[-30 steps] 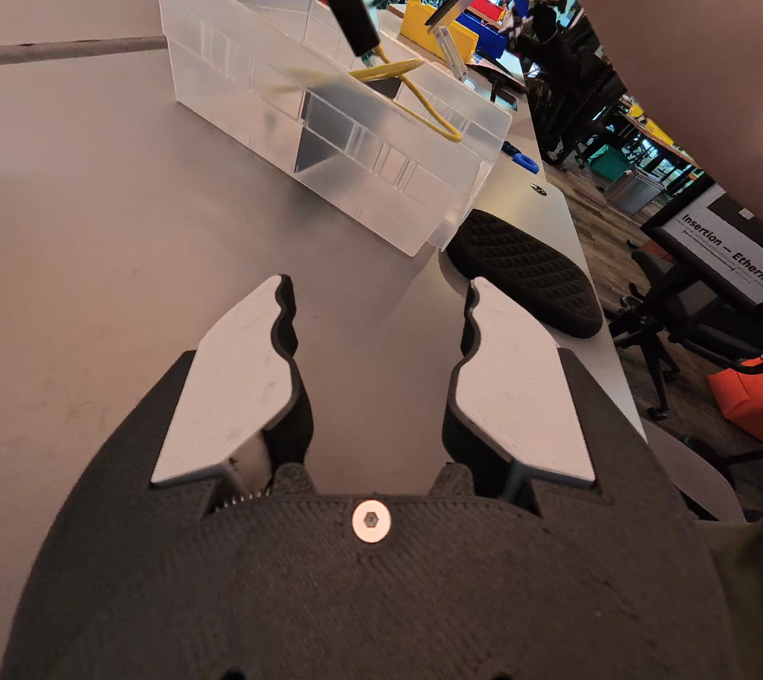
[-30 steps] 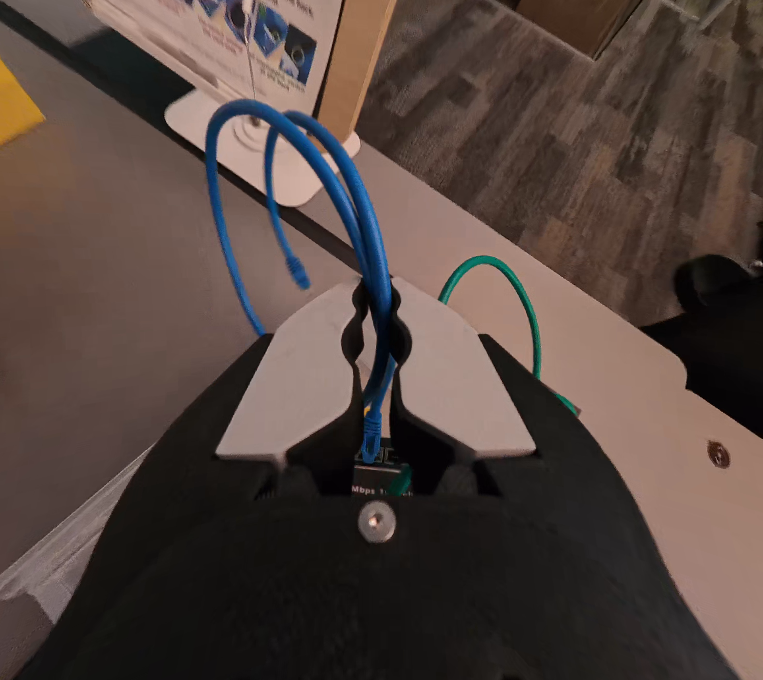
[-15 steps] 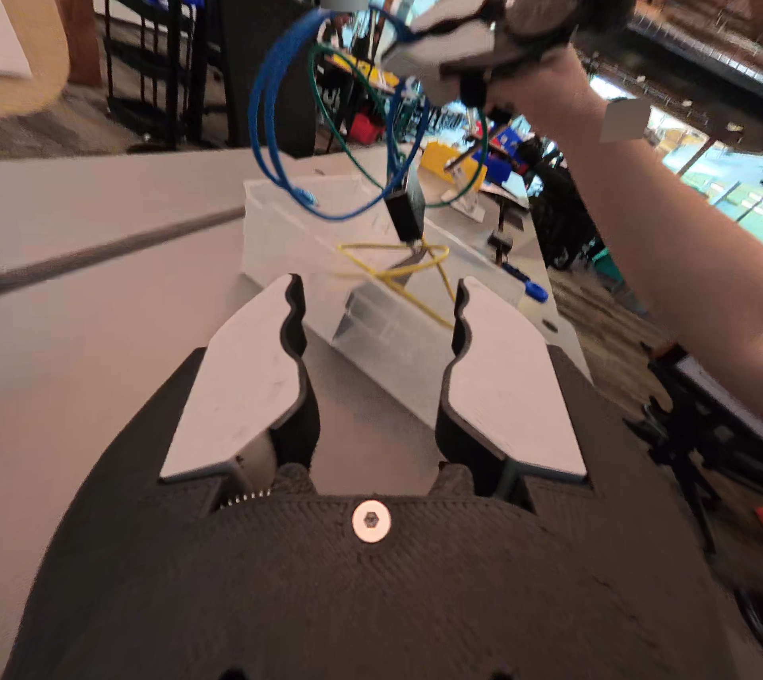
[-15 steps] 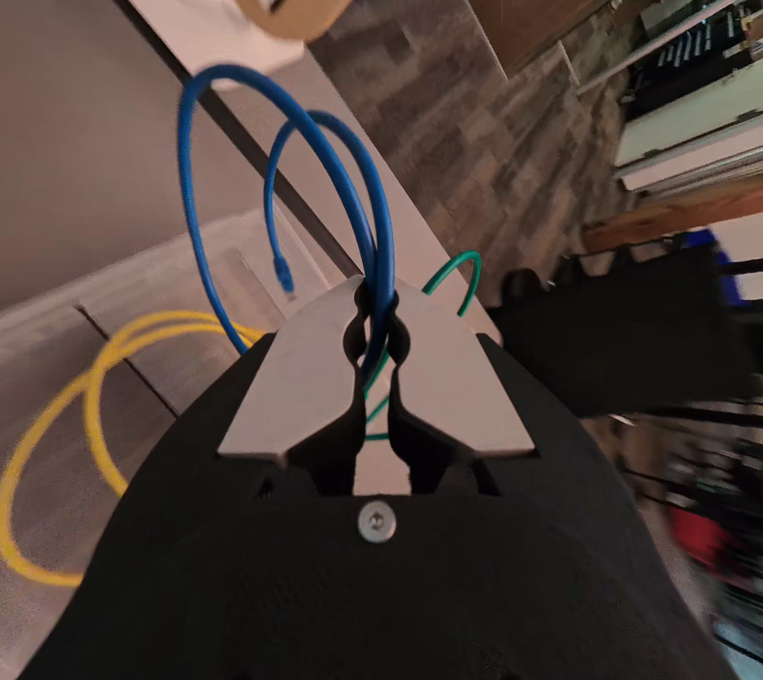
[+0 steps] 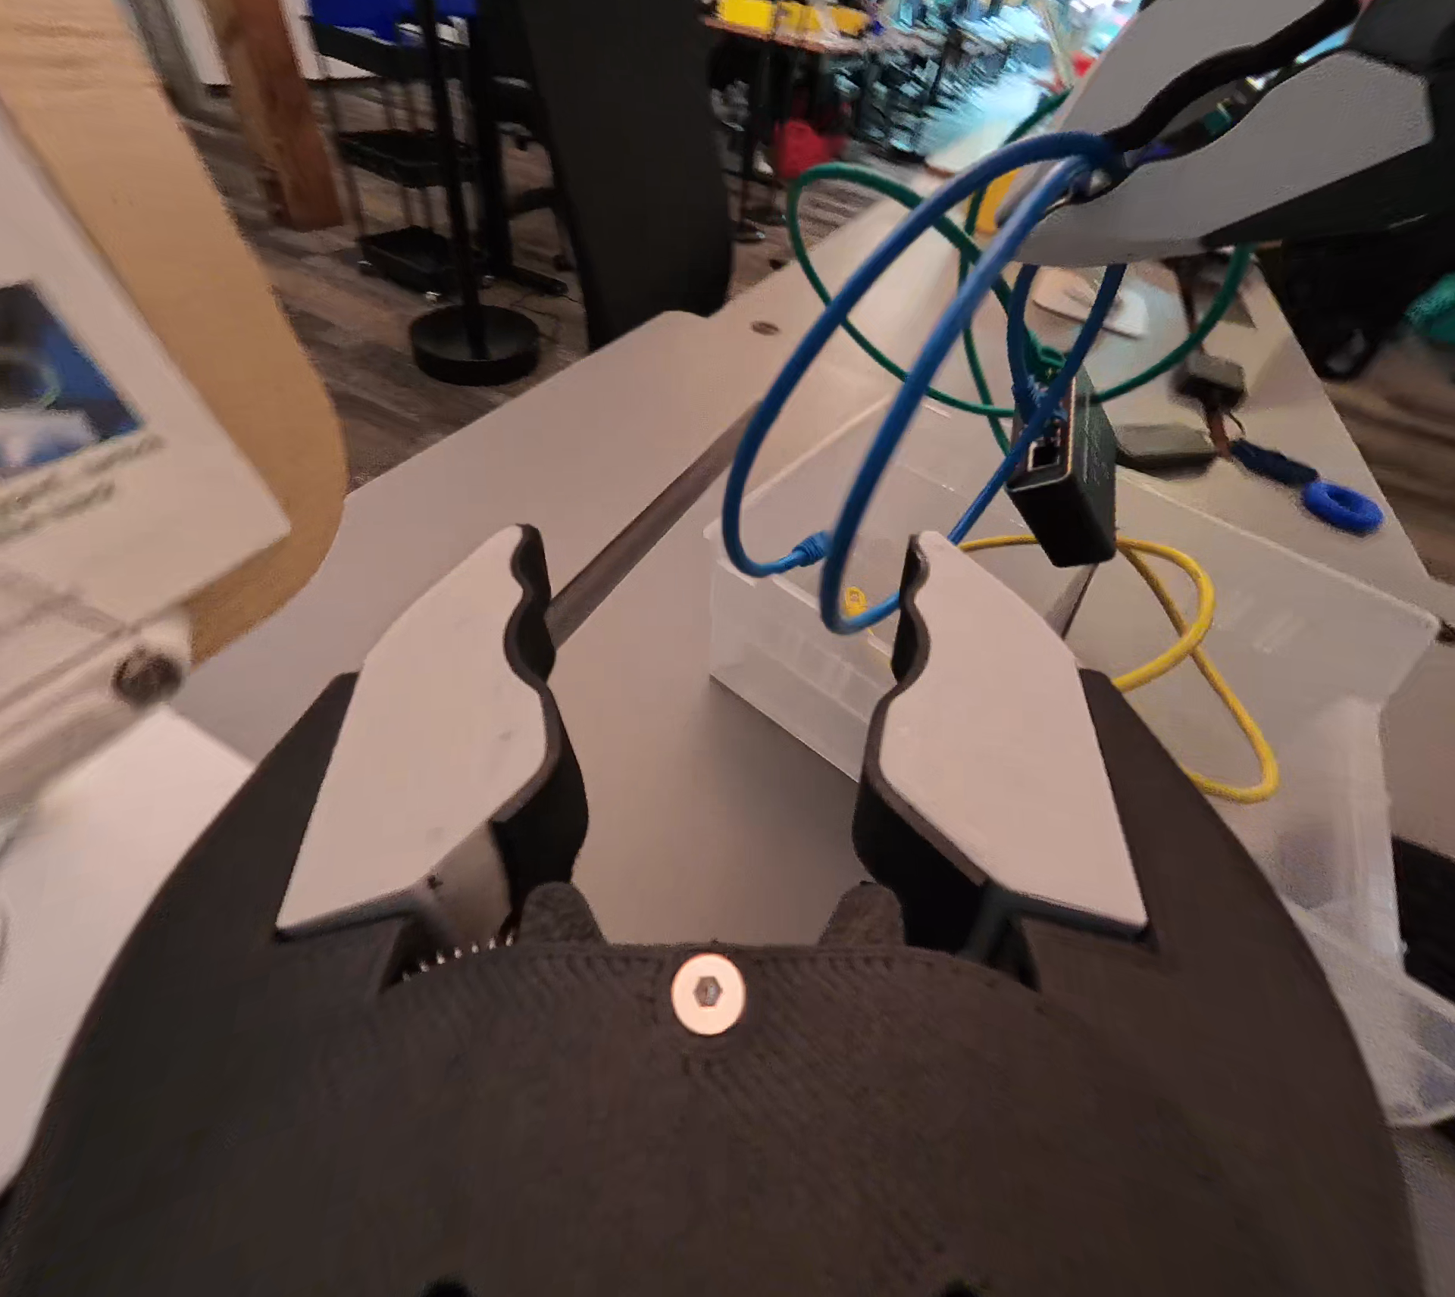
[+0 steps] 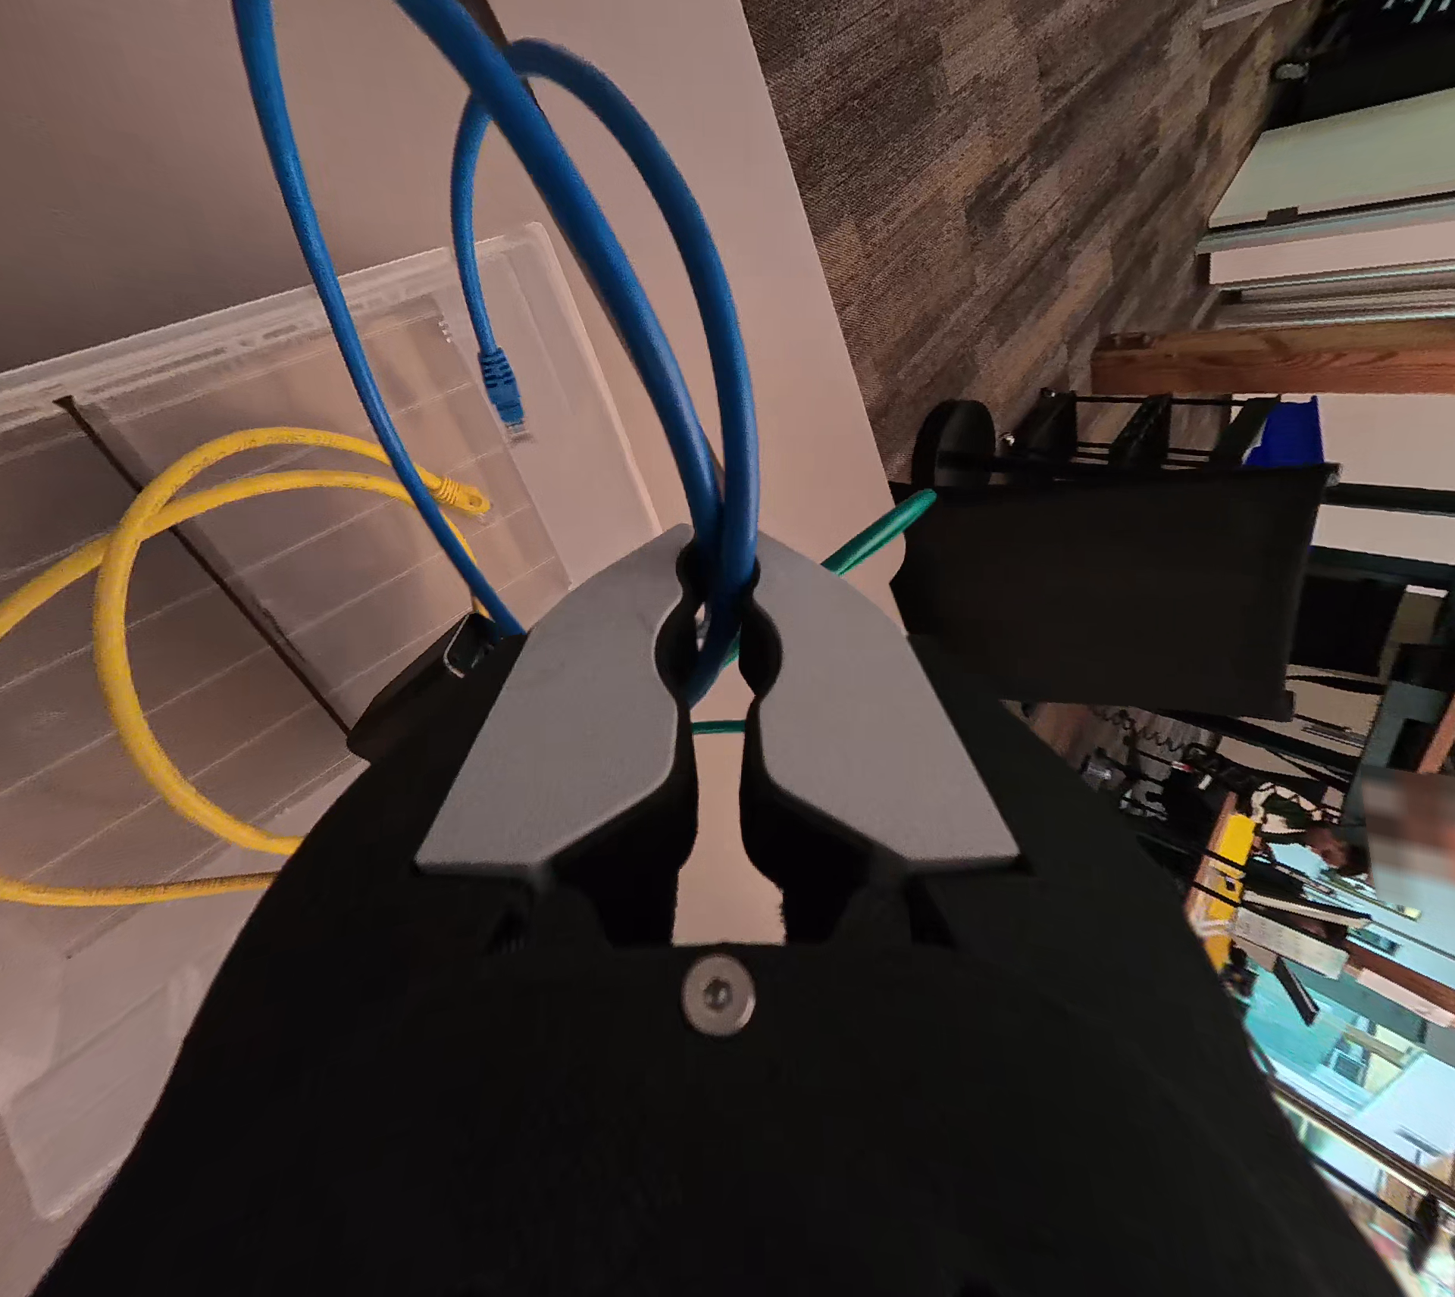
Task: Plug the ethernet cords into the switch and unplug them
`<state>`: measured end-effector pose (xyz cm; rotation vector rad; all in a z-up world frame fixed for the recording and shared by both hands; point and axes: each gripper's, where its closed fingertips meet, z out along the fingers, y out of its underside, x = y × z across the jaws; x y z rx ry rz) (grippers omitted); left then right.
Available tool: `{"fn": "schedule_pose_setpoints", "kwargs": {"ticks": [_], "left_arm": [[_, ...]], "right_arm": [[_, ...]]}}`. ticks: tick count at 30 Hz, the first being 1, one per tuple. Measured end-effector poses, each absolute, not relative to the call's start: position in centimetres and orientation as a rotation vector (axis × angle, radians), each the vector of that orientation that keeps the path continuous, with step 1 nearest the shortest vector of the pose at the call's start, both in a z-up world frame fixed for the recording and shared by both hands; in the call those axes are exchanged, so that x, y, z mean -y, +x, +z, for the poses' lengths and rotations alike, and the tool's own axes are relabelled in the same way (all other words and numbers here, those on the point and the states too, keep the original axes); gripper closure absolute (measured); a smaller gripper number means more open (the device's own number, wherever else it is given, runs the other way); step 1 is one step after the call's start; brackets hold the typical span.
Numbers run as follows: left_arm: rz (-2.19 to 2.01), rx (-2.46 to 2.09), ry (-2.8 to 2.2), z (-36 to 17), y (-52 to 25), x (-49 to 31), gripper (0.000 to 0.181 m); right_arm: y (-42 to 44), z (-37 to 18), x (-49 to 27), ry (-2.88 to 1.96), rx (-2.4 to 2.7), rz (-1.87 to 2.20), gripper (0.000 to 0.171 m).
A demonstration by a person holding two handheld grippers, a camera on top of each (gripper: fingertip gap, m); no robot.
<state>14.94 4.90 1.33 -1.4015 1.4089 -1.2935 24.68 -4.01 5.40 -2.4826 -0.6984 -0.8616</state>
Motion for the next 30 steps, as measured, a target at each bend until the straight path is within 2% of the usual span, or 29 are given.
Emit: {"fn": "schedule_pose_setpoints", "kwargs": {"ticks": [2,6,7,9,10,11,13,16,20,23,25,27,30], "left_arm": [[-1.368,-1.542,-1.354,1.5,16.6,-4.4,0.091],[-1.46,-1.718,-1.265,1.3,18.6,-3.4,0.102],[-1.503,-1.751,-1.239,1.1,18.7,-2.8,0.112],[-1.576,-1.821,-1.187,0.3,18.6,-1.3,0.144],[-1.55,-1.825,-1.176,-0.2,18.8,-1.0,0.153],[-1.508,-1.831,-1.151,-0.8,18.8,-0.7,0.174],[-1.433,-1.835,-1.11,-2.1,19.0,0.2,0.176],[-1.36,-1.814,-1.092,-3.4,19.2,1.1,0.176],[-1.405,-1.788,-1.095,-3.9,19.1,1.6,0.176],[-1.403,-1.771,-1.099,-4.3,19.2,1.6,0.176],[-1.435,-1.756,-1.1,-4.3,19.2,1.8,0.176],[-1.441,-1.779,-1.107,-4.4,19.2,1.8,0.176],[-1.397,-1.814,-1.098,-4.7,18.9,1.9,0.176]], "right_arm": [[24.6,5.5,4.2,-2.472,0.703,-0.85,0.165],[24.5,5.5,4.3,-2.449,0.731,-0.849,0.165],[24.4,5.5,4.2,-2.442,0.738,-0.834,0.165],[23.9,5.4,3.9,-2.425,0.751,-0.776,0.165],[23.7,5.3,3.7,-2.414,0.752,-0.744,0.165],[23.3,5.2,3.5,-2.398,0.746,-0.706,0.165],[23.1,5.5,3.0,-2.344,0.708,-0.672,0.159],[22.6,7.1,3.7,-2.231,0.628,-0.628,0.133],[22.4,14.4,8.2,-1.799,0.461,-0.497,0.124],[28.3,18.2,14.1,-1.482,0.08,-0.354,0.126],[35.2,16.4,17.1,-1.345,-0.255,-0.218,0.133],[40.4,10.7,17.3,-1.326,-0.499,0.024,0.124],[41.3,2.9,14.4,-1.325,-0.561,0.573,0.122]]}}
